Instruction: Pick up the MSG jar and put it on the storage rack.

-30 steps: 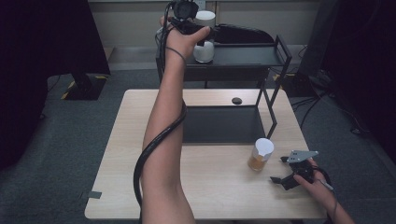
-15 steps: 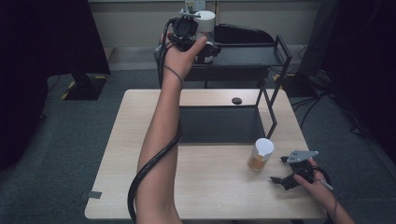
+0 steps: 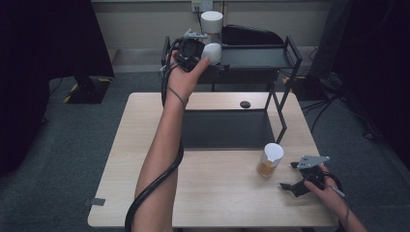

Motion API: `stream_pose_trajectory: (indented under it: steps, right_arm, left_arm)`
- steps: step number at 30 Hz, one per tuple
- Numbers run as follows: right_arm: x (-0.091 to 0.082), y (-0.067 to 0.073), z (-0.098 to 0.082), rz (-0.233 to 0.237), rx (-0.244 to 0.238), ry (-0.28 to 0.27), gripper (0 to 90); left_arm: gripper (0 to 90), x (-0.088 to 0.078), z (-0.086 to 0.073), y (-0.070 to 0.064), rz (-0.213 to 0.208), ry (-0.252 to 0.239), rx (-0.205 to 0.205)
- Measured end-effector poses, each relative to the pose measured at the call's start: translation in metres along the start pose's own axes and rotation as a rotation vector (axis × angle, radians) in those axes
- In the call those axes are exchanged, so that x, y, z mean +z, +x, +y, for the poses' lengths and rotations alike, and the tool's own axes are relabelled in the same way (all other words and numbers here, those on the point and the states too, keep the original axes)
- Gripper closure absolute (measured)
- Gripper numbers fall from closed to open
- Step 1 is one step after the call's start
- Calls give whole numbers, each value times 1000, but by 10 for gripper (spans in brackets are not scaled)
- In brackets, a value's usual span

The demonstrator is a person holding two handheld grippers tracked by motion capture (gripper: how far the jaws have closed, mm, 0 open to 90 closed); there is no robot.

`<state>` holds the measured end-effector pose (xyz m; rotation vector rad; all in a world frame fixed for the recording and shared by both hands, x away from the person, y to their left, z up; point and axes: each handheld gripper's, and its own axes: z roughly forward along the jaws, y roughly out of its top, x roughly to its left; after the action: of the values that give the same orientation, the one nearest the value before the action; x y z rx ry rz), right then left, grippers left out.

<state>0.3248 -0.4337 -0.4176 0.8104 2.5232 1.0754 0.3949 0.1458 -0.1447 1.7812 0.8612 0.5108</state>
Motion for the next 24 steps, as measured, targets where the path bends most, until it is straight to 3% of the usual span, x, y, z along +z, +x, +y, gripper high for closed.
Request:
stream_pose_trajectory:
  steps: [8, 24]
  right_arm:
    - [0, 0, 0, 0, 0, 0, 0]
    - [0, 0, 0, 0, 0, -1, 0]
  left_arm:
    - [4, -9, -18, -2, -13, 3, 22]
    - [4, -4, -67, 6, -59, 23, 23]
